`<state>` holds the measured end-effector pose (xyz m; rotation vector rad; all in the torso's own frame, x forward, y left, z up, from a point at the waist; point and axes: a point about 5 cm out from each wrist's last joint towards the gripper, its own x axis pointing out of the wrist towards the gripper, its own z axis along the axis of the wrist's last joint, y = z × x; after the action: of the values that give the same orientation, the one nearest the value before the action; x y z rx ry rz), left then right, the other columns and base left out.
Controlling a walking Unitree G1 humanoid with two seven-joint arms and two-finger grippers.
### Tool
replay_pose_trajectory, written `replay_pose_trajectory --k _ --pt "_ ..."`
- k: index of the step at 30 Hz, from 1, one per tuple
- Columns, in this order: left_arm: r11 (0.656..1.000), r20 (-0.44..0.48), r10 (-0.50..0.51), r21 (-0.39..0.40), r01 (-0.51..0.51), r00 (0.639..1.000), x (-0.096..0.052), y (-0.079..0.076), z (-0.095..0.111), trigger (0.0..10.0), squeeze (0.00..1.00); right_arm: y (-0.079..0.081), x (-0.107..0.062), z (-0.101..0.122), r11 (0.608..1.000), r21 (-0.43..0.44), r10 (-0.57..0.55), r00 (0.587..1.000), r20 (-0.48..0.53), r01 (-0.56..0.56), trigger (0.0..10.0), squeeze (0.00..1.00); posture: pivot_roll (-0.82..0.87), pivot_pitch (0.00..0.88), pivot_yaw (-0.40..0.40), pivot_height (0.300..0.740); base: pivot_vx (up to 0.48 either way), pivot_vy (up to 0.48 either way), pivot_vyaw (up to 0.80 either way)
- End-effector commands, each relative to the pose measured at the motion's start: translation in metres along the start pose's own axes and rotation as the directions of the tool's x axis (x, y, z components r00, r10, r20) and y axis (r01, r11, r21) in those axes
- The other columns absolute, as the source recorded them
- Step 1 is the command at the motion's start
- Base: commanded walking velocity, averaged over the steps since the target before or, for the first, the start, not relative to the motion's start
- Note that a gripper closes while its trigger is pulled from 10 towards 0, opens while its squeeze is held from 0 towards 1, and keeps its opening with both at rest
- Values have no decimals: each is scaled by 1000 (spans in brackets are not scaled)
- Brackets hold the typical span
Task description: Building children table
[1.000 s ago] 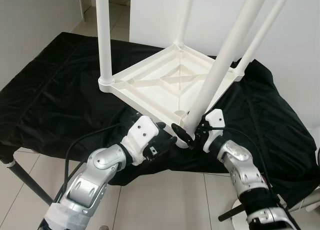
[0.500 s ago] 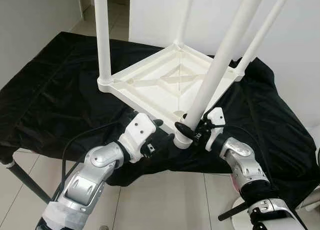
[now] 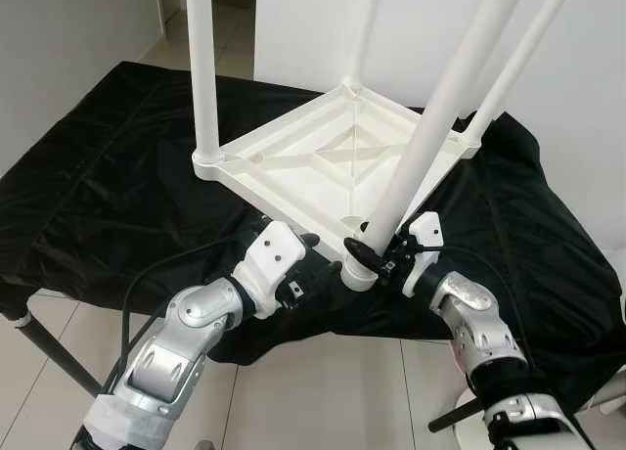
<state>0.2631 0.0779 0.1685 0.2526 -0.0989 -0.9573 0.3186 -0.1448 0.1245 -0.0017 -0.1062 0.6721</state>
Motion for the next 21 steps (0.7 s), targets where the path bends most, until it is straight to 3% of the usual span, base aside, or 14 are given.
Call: replay_pose_trajectory --k 1,2,6,13,19,20,21 --pt "1000 6 -12 4 12 1000 1 -2 2 10000 0 -1 -5 -2 997 19 -73 997 3 73 10000 0 54 55 -109 740 0 0 0" --pt "1000 6 -12 4 12 1000 1 -2 2 10000 0 -1 -5 -2 997 19 -73 997 3 73 10000 0 54 55 -109 740 0 0 0" --pt "1000 9 -11 0 11 1000 2 -2 2 10000 0 16 -4 -9 959 5 -284 959 -24 284 10000 0 48 57 -110 740 0 0 0" --pt "1000 9 -8 0 8 1000 2 -2 1 10000 0 30 -4 -22 914 -19 -406 910 -86 406 10000 0 47 57 -114 740 0 0 0" --pt "1000 11 5 -5 -5 1000 1 -2 2 10000 0 42 -2 -24 848 101 -513 854 -91 520 10000 0 56 59 -117 740 0 0 0" --pt "1000 11 0 -6 0 1000 1 -4 1 10000 0 47 0 -21 856 107 -500 862 -81 507 10000 0 50 59 -115 740 0 0 0" --pt "1000 11 -8 -7 8 1000 2 -5 1 10000 0 56 4 -16 889 112 -442 896 -50 445 10000 0 47 59 -113 740 0 0 0"
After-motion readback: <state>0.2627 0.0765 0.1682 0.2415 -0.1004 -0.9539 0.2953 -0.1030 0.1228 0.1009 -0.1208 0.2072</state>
